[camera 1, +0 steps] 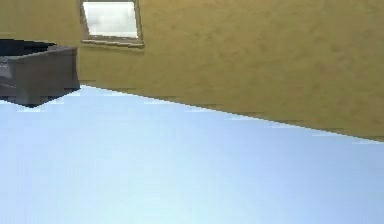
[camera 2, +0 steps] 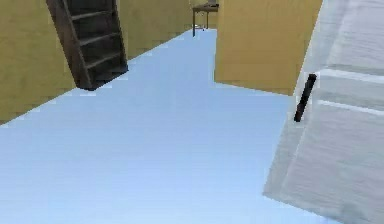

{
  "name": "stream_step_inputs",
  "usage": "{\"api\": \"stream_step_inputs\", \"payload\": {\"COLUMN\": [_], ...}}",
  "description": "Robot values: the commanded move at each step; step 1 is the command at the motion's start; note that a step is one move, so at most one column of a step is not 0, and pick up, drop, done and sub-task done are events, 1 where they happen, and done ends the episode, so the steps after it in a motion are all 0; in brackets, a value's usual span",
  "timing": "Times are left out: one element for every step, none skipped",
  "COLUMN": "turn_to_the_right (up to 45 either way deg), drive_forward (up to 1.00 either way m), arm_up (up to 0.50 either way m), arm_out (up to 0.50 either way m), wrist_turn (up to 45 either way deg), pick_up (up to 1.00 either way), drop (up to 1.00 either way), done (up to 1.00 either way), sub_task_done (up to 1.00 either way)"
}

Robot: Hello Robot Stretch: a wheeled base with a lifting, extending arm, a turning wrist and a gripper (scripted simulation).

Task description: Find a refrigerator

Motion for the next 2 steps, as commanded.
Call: {"api": "stream_step_inputs", "payload": {"turn_to_the_right": [-45.0, 0.0], "drive_forward": [0.0, 1.0], "arm_up": [0.0, 0.0], "arm_out": [0.0, 0.0], "wrist_turn": [0.0, 0.0], "pick_up": [0.0, 0.0], "drop": [0.0, 0.0], "done": [0.0, 0.0], "sub_task_done": [0.0, 0.0]}}
